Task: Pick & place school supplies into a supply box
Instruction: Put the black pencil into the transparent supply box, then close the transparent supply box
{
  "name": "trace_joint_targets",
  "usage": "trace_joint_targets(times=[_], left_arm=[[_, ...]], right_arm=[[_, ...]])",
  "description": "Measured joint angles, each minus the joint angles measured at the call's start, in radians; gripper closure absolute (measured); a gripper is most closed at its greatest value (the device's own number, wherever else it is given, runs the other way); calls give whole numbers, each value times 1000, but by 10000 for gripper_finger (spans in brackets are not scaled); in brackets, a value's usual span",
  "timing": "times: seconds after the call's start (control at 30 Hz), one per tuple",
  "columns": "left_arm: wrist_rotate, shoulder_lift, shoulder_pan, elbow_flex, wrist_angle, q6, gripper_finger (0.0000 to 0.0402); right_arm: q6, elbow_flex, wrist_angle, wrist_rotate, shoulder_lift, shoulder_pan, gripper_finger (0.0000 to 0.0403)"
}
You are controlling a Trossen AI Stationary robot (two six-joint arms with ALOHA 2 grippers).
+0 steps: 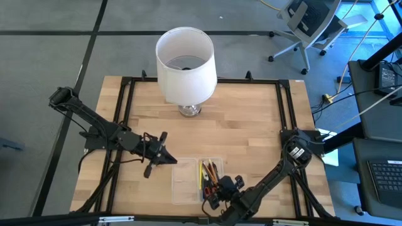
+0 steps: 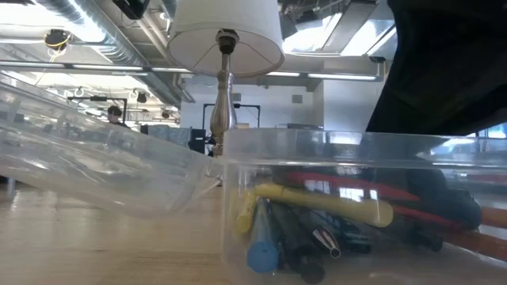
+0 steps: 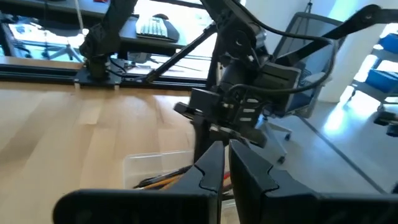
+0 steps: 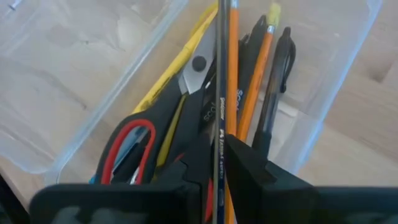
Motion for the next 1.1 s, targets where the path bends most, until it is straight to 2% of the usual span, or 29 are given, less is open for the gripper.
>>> trace_joint_targets(times=[0.17,0.27,0.37,0.47,0.57,0.67,0.83,1.1], left_arm=[[99,-6,-10,0,-24,-47,384],[102,-12,-37,0,-95,-135,384],[95,-19,-81,0,-217,-152,386],[45,-18,-131,0,-342,-197,396],[-53,1,-181,0,-409,-311,399],[-120,42,-234,0,-417,-393,399],[-149,155,-303,0,-419,-517,400],[-222,365,-353,0,-413,-662,400]], right_arm=[[1,-1,-53,-5,-14,0,350],[15,0,-95,-6,-61,2,350],[-29,0,-122,-10,-115,19,350],[-60,1,-150,-13,-161,44,350],[-56,1,-187,-38,-191,63,350],[-56,1,-222,-133,-207,71,350],[-55,1,-245,-318,-209,74,350],[-53,1,-249,-313,-209,74,350]])
